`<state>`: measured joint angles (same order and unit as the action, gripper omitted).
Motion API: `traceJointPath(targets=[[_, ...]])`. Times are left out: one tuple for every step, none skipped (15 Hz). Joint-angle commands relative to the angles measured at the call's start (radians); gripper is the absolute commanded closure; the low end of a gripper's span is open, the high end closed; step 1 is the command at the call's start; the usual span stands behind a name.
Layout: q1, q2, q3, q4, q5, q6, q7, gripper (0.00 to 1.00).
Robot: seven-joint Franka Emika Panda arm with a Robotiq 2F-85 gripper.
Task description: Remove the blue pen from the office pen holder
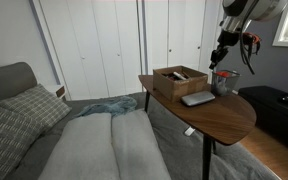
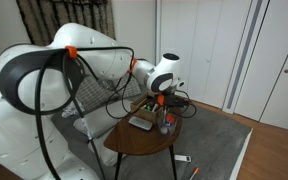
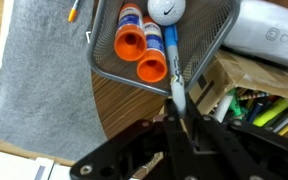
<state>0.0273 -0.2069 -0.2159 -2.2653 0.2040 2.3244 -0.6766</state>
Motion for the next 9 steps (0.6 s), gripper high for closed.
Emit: traceJointPath(targets=[[-0.042, -0.098, 0.024, -0.003, -0.054, -0.043, 0.030, 0.97], [-0.045, -0.125, 0.025, -0.005, -0.061, -0.045, 0.022, 0.97], [-0.042, -0.157, 0.028, -0.009, -0.072, -0.046, 0.010, 0.97], [-0.038, -0.196, 0.036, -0.013, -0.093, -0.048, 0.000, 0.97], [-0.030, -0.225, 0.040, -0.010, -0.108, -0.052, -0.013, 0.97], [-0.020, -0.258, 0.048, -0.003, -0.127, -0.059, -0.026, 0.97], [-0.003, -0.284, 0.049, 0.004, -0.128, -0.071, -0.053, 0.97], [0.017, -0.310, 0.053, 0.009, -0.127, -0.081, -0.084, 0.97], [0.039, -0.334, 0.060, 0.009, -0.125, -0.099, -0.113, 0.97]])
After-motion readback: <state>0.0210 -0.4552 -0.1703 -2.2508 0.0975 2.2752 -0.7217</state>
